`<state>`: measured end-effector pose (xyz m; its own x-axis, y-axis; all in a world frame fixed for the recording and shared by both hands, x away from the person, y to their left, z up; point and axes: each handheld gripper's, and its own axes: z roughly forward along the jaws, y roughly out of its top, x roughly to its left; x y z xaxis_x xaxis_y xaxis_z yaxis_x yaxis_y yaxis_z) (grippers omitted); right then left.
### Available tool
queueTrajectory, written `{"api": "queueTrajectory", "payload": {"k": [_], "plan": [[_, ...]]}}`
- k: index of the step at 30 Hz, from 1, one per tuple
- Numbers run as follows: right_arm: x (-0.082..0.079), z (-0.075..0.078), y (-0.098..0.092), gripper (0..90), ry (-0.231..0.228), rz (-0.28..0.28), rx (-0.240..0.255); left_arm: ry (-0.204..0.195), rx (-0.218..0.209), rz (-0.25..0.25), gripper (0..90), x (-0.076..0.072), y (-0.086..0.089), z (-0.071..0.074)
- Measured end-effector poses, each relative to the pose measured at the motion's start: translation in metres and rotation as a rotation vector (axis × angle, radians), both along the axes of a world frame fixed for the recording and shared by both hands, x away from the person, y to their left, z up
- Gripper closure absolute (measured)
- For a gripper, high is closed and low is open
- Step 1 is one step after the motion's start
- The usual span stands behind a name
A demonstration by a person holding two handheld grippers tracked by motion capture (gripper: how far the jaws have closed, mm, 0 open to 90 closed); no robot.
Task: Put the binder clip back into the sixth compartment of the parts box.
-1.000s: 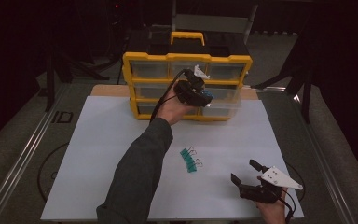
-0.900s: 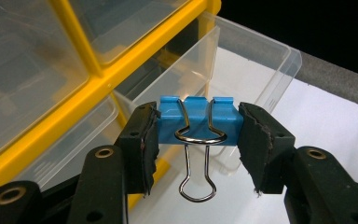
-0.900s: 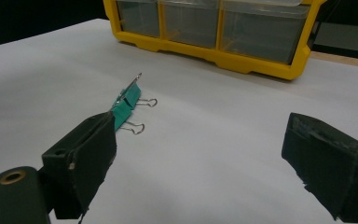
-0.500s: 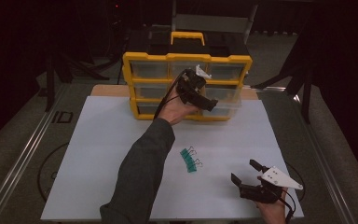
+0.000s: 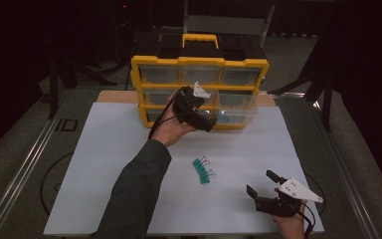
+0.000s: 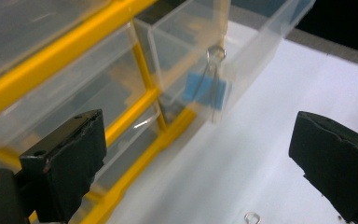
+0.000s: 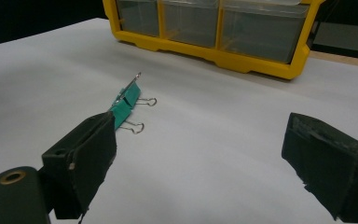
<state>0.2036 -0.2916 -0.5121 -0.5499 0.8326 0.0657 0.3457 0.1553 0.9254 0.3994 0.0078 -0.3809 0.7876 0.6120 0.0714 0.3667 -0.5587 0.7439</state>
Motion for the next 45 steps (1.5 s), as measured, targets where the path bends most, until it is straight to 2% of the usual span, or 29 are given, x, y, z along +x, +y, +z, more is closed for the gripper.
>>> {"api": "queueTrajectory", "payload": {"k": [7,12,13,16,19,20,22,25,27,28,36,39,45], "plan": [[0.0,0.0,0.0,10.1,0.001,0.001,-0.004,-0.009,0.01,-0.009,5.9,-0.02,0.012,-0.015],[0.0,-0.001,0.001,10.1,0.004,0.001,-0.006,0.008,0.012,-0.02,7.3,-0.037,0.018,-0.037],[0.0,-0.001,0.001,10.1,0.004,0.001,-0.007,0.008,0.012,-0.02,7.6,-0.037,0.018,-0.037],[0.0,-0.001,0.001,10.1,0.003,0.001,-0.008,0.014,0.02,-0.017,8.3,-0.043,0.019,-0.049],[0.0,-0.001,0.001,10.1,0.005,0.001,-0.007,0.031,0.023,-0.012,9.8,-0.047,0.02,-0.061],[0.0,-0.001,0.001,10.1,0.005,0.003,-0.007,0.045,0.033,-0.014,10.4,-0.049,0.019,-0.07],[0.0,-0.001,0.001,10.1,0.003,0.002,-0.008,0.051,0.04,-0.015,11.0,-0.05,0.019,-0.074],[0.0,-0.001,0.001,10.1,0.004,0.001,-0.007,0.068,0.069,-0.019,11.4,-0.054,0.015,-0.089],[0.0,-0.001,0.001,10.1,0.003,0.001,-0.006,0.072,0.074,-0.023,11.5,-0.055,0.015,-0.092],[0.0,-0.001,0.001,10.1,0.003,0.001,-0.005,0.082,0.073,-0.024,11.6,-0.056,0.013,-0.099],[0.0,-0.001,0.001,10.1,0.003,0.001,-0.004,0.112,0.083,-0.038,13.5,-0.059,0.008,-0.115],[0.0,-0.001,0.001,10.1,0.003,0.001,-0.003,0.134,0.089,-0.037,14.9,-0.059,0.006,-0.127],[0.0,-0.001,0.001,10.1,0.003,0.0,-0.004,0.161,0.127,-0.05,19.3,-0.056,0.004,-0.139]]}}
